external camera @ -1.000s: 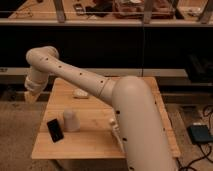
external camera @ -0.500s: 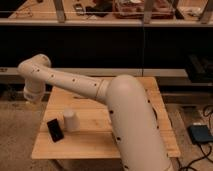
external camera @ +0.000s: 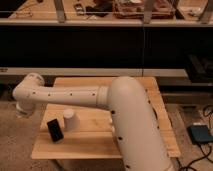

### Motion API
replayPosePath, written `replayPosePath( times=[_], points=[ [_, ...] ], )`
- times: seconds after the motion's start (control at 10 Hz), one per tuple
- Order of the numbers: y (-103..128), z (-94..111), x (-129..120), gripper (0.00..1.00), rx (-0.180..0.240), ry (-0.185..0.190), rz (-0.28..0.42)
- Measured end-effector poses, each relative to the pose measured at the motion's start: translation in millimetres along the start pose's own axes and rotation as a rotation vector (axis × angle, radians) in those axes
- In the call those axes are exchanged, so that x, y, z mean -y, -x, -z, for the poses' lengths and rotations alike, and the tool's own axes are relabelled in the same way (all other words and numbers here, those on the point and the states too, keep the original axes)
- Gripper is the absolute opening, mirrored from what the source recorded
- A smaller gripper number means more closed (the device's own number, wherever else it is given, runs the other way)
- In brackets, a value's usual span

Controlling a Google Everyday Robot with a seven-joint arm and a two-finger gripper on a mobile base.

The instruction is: Push the eraser across the table

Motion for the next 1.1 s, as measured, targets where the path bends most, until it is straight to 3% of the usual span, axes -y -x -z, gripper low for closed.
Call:
replayPosePath(
  times=[0.2, 0.8, 0.9, 1.1],
  points=[
    [8.1, -8.1, 10.4, 0.25, -0.008, -0.009, -0.006],
    [8.9, -9.2, 10.0, 0.25, -0.006, -0.007, -0.005],
    [15.0, -13.3, 9.2, 0.25, 0.009, 0.001, -0.001],
    [38.5, -29.1, 11.0, 0.25, 0.083, 0.021, 0.036]
  ],
)
